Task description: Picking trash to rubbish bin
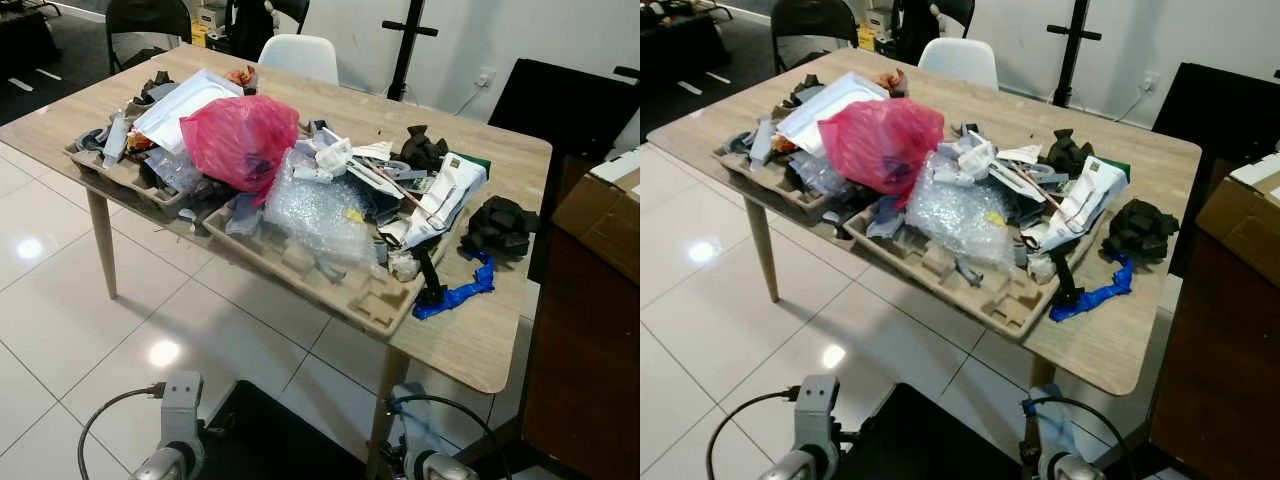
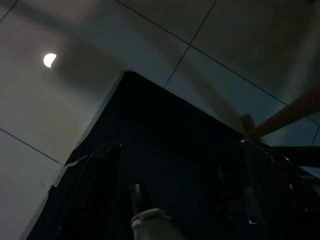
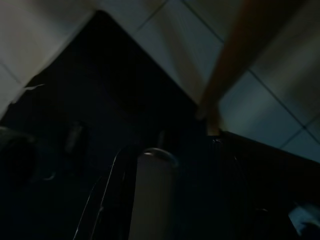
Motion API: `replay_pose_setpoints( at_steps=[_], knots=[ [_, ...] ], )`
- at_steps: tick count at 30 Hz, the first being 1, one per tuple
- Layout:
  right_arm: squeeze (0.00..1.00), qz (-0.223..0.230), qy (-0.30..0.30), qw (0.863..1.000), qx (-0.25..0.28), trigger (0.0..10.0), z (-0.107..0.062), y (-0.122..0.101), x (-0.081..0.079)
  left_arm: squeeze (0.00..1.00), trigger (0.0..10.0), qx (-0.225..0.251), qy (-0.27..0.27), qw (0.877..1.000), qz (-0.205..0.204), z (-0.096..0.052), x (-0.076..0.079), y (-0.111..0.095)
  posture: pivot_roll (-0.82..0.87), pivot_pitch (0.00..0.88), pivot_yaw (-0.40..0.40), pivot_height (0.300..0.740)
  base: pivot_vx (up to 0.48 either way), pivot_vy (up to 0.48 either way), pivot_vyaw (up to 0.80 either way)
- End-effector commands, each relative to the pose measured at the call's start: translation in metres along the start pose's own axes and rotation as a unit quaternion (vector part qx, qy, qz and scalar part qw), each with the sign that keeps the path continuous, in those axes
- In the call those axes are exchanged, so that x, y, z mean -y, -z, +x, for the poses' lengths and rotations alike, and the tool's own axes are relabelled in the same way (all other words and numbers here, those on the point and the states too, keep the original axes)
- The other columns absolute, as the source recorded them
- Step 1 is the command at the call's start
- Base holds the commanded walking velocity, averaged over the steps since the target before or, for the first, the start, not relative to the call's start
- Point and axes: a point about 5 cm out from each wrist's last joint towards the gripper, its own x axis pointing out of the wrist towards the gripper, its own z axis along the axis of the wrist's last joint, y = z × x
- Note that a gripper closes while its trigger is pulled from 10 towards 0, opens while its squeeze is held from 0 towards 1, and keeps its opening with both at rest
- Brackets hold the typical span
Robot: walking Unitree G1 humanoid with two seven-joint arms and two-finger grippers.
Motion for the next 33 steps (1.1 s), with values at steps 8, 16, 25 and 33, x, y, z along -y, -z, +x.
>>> replay_pose_setpoints(
  at_steps=[8,16,25,33],
  knots=[
    [0.00,-0.044,-0.119,0.990,0.060,10.0,-0.001,-0.021,-0.013,0.00,10.0,0.022,0.015,0.999,0.025,-0.012,-0.009,0.002,-0.01,0.137,-0.003,0.740,0.000,0.000,0.00],
    [0.00,-0.064,-0.391,0.907,0.145,10.0,-0.034,-0.082,-0.032,0.00,10.0,0.074,0.099,0.987,0.101,-0.025,-0.009,-0.018,-0.01,0.140,-0.012,0.740,0.000,0.000,0.00],
    [0.00,-0.077,-0.573,0.787,0.214,10.0,-0.100,-0.150,-0.055,0.00,10.0,0.098,0.193,0.968,0.127,-0.033,0.005,-0.038,-0.01,0.129,-0.005,0.740,0.000,0.000,0.00],
    [0.00,-0.100,-0.543,0.768,0.325,10.0,-0.126,-0.208,-0.064,0.00,10.0,0.149,0.226,0.946,0.177,-0.035,0.020,-0.069,-0.01,0.124,-0.006,0.740,0.000,0.000,0.00]
  ],
)
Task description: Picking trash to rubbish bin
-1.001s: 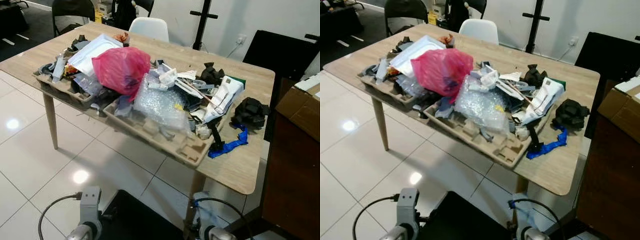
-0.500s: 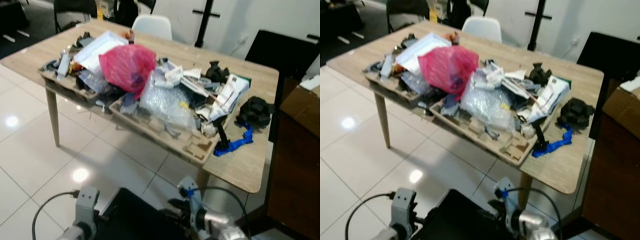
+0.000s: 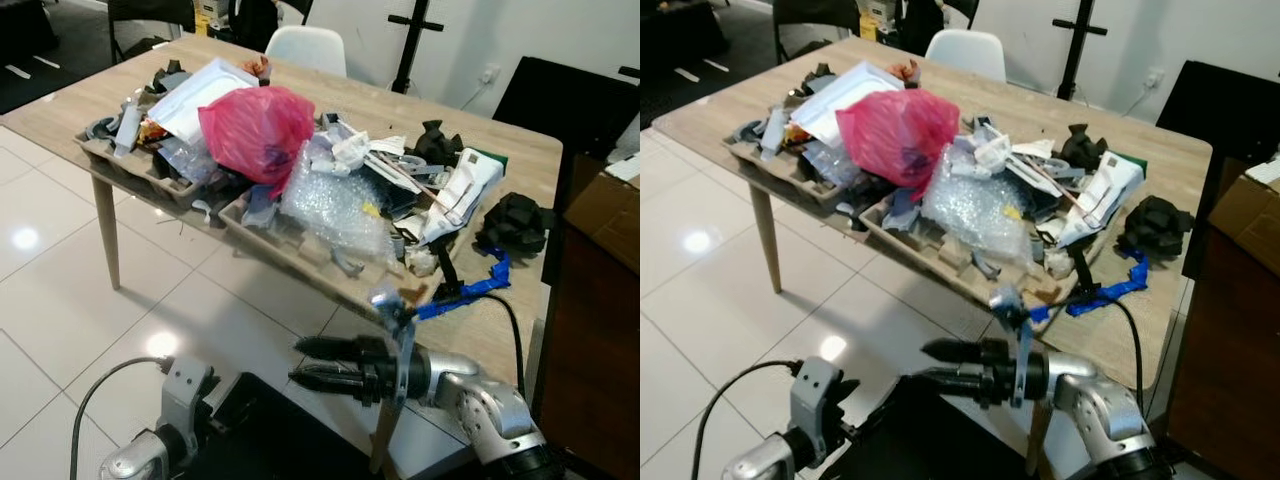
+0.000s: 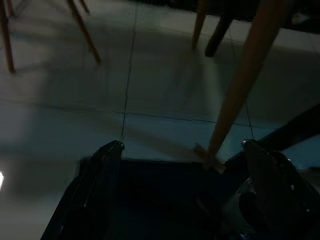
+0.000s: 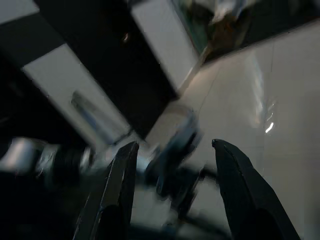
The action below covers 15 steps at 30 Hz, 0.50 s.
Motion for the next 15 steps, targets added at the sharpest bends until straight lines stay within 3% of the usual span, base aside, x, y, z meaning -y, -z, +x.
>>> replay_pose_setpoints(
  at_steps=[1,3,4,7,8,9,10,11,13,14,15],
  knots=[
    [0.00,-0.033,0.017,0.999,0.015,10.0,0.002,-0.014,0.000,0.00,10.0,0.011,0.003,1.000,0.017,0.001,-0.001,-0.008,-0.01,0.124,-0.006,0.740,0.000,0.000,0.00],
    [0.00,-0.092,0.107,0.990,0.012,10.0,0.011,-0.035,0.017,0.00,10.0,0.052,-0.002,0.998,0.037,0.006,-0.005,-0.034,-0.01,0.122,-0.008,0.740,0.000,0.000,0.00],
    [0.00,-0.092,0.107,0.990,0.012,10.0,0.011,-0.035,0.017,0.00,10.0,0.052,-0.002,0.998,0.037,0.006,-0.005,-0.034,-0.01,0.122,-0.008,0.740,0.000,0.000,0.00],
    [0.00,-0.123,0.193,0.973,0.004,10.0,0.019,-0.056,0.034,0.00,10.0,0.091,0.020,0.993,0.069,0.012,-0.004,-0.072,-0.01,0.123,-0.008,0.740,0.000,0.000,0.00],
    [0.07,-0.128,0.211,0.969,-0.003,10.0,0.021,-0.059,0.040,0.00,10.0,0.103,0.026,0.991,0.084,0.014,-0.004,-0.085,-0.02,0.124,-0.007,0.740,0.000,0.000,0.00],
    [0.31,-0.135,0.227,0.964,-0.010,10.0,0.023,-0.061,0.046,0.00,10.0,0.115,0.028,0.989,0.094,0.017,-0.005,-0.099,-0.01,0.125,-0.010,0.740,0.000,0.000,0.00],
    [0.31,-0.135,0.227,0.964,-0.010,10.0,0.023,-0.061,0.046,0.00,10.0,0.115,0.028,0.989,0.094,0.017,-0.005,-0.099,-0.01,0.125,-0.010,0.740,0.000,0.000,0.00],
    [0.68,-0.136,0.256,0.957,-0.018,10.0,0.024,-0.064,0.056,0.00,10.0,0.128,0.024,0.986,0.108,0.020,-0.006,-0.120,-0.01,0.127,-0.015,0.740,0.000,0.000,0.00],
    [0.68,-0.133,0.265,0.955,-0.018,10.0,0.024,-0.064,0.059,0.00,10.0,0.131,0.022,0.985,0.112,0.021,-0.007,-0.125,-0.01,0.127,-0.017,0.740,0.000,0.000,0.00],
    [1.00,-0.135,0.283,0.949,-0.022,10.0,0.023,-0.065,0.064,0.00,10.0,0.144,0.018,0.983,0.116,0.023,-0.008,-0.137,0.00,0.127,-0.019,0.740,0.000,0.000,0.00],
    [1.00,-0.140,0.298,0.944,-0.028,10.0,0.022,-0.065,0.069,0.00,10.0,0.157,0.015,0.980,0.122,0.024,-0.008,-0.149,0.00,0.127,-0.020,0.740,0.000,0.000,0.00]
  ],
)
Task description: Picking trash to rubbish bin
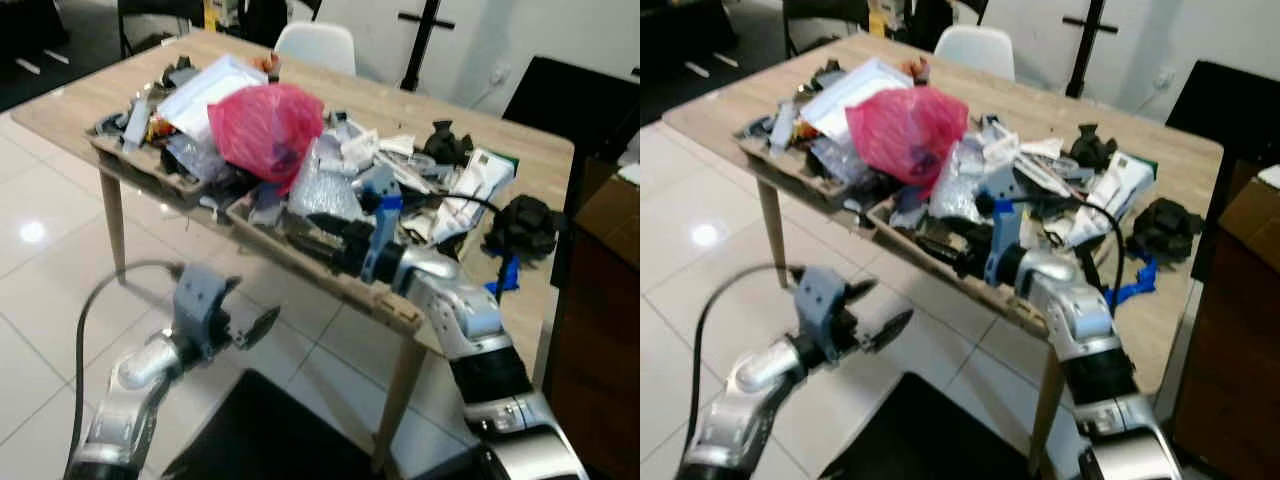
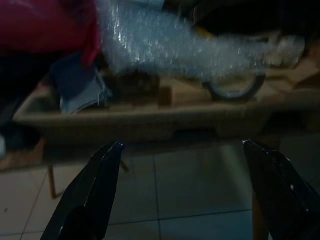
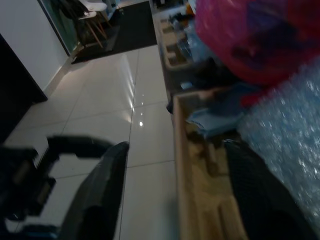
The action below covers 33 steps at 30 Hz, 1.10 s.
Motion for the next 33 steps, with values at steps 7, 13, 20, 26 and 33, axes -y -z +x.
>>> replay_pose_setpoints(
  at_steps=[7,13,20,26,33],
  knots=[
    [1.00,-0.026,0.121,0.992,-0.033,10.0,0.001,0.000,0.034,0.00,10.0,0.000,0.028,0.999,-0.025,0.010,-0.002,-0.037,0.00,0.123,-0.022,0.740,0.000,0.000,0.00],
    [0.00,-0.017,0.135,0.989,-0.058,10.0,-0.012,0.003,0.051,0.00,10.0,-0.003,0.023,0.999,-0.044,0.016,0.000,-0.043,0.00,0.124,-0.016,0.740,0.000,0.000,0.00],
    [0.00,-0.014,0.083,0.993,-0.082,10.0,-0.036,-0.004,0.061,0.00,10.0,-0.023,0.048,0.997,-0.052,0.016,0.006,-0.047,-0.01,0.130,-0.015,0.740,0.000,0.000,0.00],
    [0.00,-0.015,0.075,0.994,-0.084,10.0,-0.054,-0.013,0.072,0.00,10.0,-0.043,0.079,0.994,-0.060,0.013,0.015,-0.044,0.00,0.134,-0.012,0.740,0.000,0.000,0.00],
    [0.00,0.010,0.015,0.993,-0.113,10.0,-0.066,-0.004,0.061,0.00,10.0,-0.063,0.105,0.990,-0.065,0.012,0.024,-0.039,-0.01,0.136,-0.013,0.740,0.000,0.000,0.00]
  ],
)
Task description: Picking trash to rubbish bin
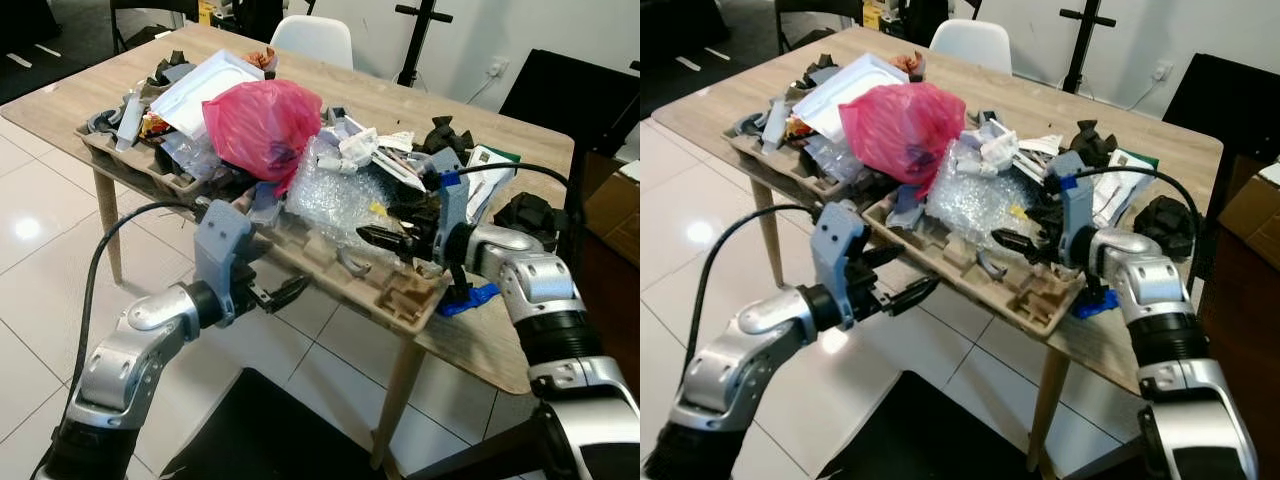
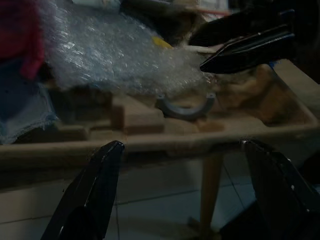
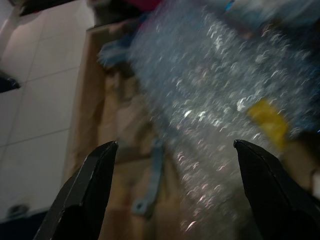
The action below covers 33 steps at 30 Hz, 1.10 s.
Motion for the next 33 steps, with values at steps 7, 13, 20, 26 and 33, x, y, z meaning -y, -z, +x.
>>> replay_pose_setpoints(
  at_steps=[7,13,20,26,33],
  knots=[
    [0.00,0.017,-0.082,0.996,-0.027,10.0,-0.004,0.013,-0.023,0.00,10.0,-0.019,0.034,0.999,0.003,0.000,0.011,0.005,-0.01,0.135,-0.011,0.740,0.000,0.000,0.00],
    [0.00,0.004,-0.077,0.996,-0.052,10.0,-0.006,0.023,-0.023,0.00,10.0,-0.013,0.031,0.999,-0.003,0.000,0.011,0.004,-0.02,0.136,-0.009,0.740,0.000,0.000,0.00],
    [0.00,0.012,-0.056,0.996,-0.062,10.0,-0.007,0.031,-0.021,0.00,10.0,-0.005,0.032,0.999,-0.001,0.001,0.010,0.003,-0.01,0.136,-0.009,0.740,0.000,0.000,0.00],
    [0.00,0.035,-0.044,0.996,-0.067,10.0,-0.002,0.044,-0.020,0.00,10.0,-0.007,0.036,0.999,-0.005,0.000,0.012,0.004,-0.01,0.135,-0.008,0.740,0.000,0.000,0.00],
    [0.00,0.066,-0.035,0.996,-0.047,10.0,0.003,0.046,-0.018,0.00,10.0,-0.006,0.035,0.999,-0.002,0.000,0.011,0.003,-0.01,0.130,-0.007,0.740,0.000,0.000,0.00]
  ],
)
